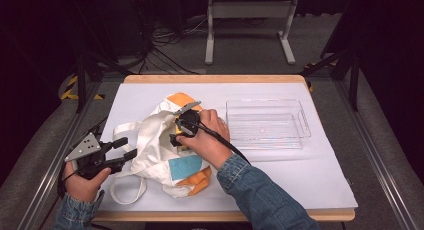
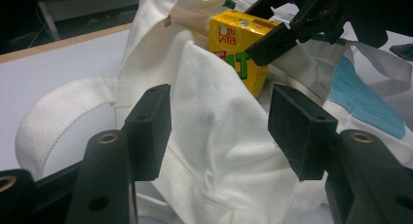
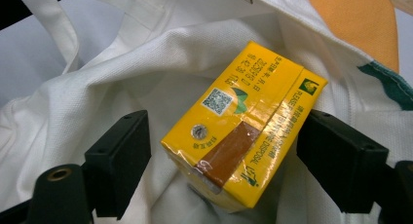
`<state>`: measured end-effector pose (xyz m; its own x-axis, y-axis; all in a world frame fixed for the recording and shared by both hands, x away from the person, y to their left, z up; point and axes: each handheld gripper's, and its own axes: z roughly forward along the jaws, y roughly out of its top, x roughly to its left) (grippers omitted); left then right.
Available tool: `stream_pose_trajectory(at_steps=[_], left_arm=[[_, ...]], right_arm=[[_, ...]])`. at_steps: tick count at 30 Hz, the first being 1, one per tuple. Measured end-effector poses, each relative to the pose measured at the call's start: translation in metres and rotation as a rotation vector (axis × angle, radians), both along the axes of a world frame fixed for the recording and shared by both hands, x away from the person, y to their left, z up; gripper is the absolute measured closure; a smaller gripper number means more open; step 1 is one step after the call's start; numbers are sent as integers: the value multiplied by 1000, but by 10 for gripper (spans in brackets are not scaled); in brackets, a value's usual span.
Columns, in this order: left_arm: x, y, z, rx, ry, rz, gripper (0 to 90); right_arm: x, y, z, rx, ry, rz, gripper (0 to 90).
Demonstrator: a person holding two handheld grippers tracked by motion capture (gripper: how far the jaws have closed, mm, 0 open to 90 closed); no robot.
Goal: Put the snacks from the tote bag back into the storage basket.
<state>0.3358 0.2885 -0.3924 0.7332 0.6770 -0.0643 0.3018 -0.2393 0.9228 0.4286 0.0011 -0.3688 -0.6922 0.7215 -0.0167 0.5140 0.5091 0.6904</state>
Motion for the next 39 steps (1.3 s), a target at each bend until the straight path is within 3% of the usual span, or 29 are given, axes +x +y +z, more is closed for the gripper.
stream_pose_trajectory(at_steps=[5, 11, 12, 15, 19, 23, 32, 39], left_arm=[[0, -1, 0, -2, 1, -3, 429], [0, 0, 0, 1, -1, -1, 428], [0, -1, 0, 1, -3, -7, 427], [0, -1, 0, 3, -4, -9, 427], [0, -1, 0, 2, -5, -12, 427], [1, -1, -1, 3, -3, -12, 427], [1, 0, -1, 1, 2, -7, 427], [2, 1, -2, -5, 10, -12, 445]], right_arm=[[0, 6, -7, -29, 7, -42, 236], [1, 9, -10, -29, 2, -74, 268], [1, 10, -10, -38, -10, -89, 321], [0, 10, -10, -45, -15, -97, 350], [-3, 9, -6, -58, -30, -124, 496], [-6, 7, -6, -65, -28, -145, 505], [-8, 4, 3, -56, -16, -109, 511], [-16, 1, 27, -37, -31, -78, 511]])
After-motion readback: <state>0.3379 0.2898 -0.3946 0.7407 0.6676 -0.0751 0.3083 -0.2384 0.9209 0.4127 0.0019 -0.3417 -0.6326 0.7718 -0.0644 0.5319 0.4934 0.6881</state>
